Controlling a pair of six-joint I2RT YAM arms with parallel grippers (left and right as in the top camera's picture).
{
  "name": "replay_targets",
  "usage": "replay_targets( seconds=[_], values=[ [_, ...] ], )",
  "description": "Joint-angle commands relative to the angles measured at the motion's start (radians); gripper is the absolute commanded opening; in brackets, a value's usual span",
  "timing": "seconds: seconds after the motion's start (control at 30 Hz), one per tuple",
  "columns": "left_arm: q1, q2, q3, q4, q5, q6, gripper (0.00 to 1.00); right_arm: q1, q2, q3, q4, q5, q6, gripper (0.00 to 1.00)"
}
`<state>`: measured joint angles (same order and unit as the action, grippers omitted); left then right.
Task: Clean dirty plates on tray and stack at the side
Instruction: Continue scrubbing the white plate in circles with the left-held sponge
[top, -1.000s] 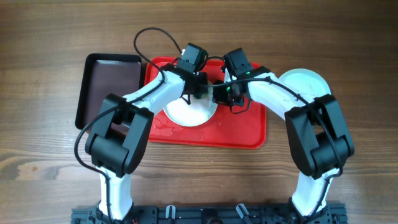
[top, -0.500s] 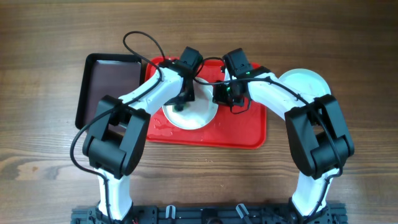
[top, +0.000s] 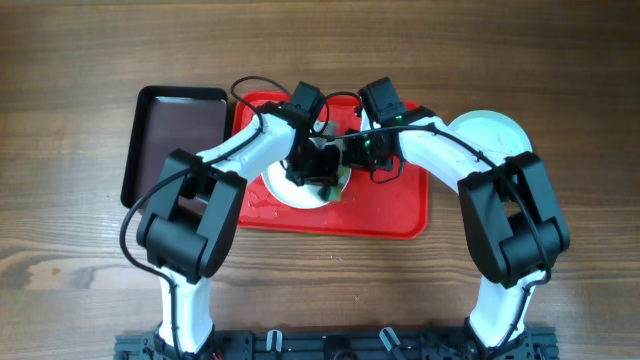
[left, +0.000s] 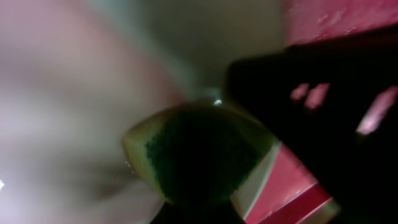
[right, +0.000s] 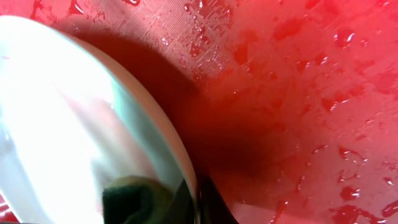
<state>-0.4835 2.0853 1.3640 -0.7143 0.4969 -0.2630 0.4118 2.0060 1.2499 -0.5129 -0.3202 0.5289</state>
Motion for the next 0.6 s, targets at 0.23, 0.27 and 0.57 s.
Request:
replay_targets(
  seconds=[0.23, 0.27, 0.57],
  values=[
    [0.055, 0.064, -0.037, 0.167, -0.380, -0.069, 0.04, -0.003, 0.023, -0.013, 0.003, 0.005, 0.020, 0.04],
    [0.062, 0.064, -0.037, 0.182, -0.416, -0.088, 0.04, -0.003, 0.023, -0.013, 0.003, 0.005, 0.021, 0.04],
    [0.115, 0.064, -0.037, 0.169, -0.566, -0.150, 0.04, -0.003, 0.023, -0.013, 0.004, 0.005, 0.020, 0.04]
  ],
)
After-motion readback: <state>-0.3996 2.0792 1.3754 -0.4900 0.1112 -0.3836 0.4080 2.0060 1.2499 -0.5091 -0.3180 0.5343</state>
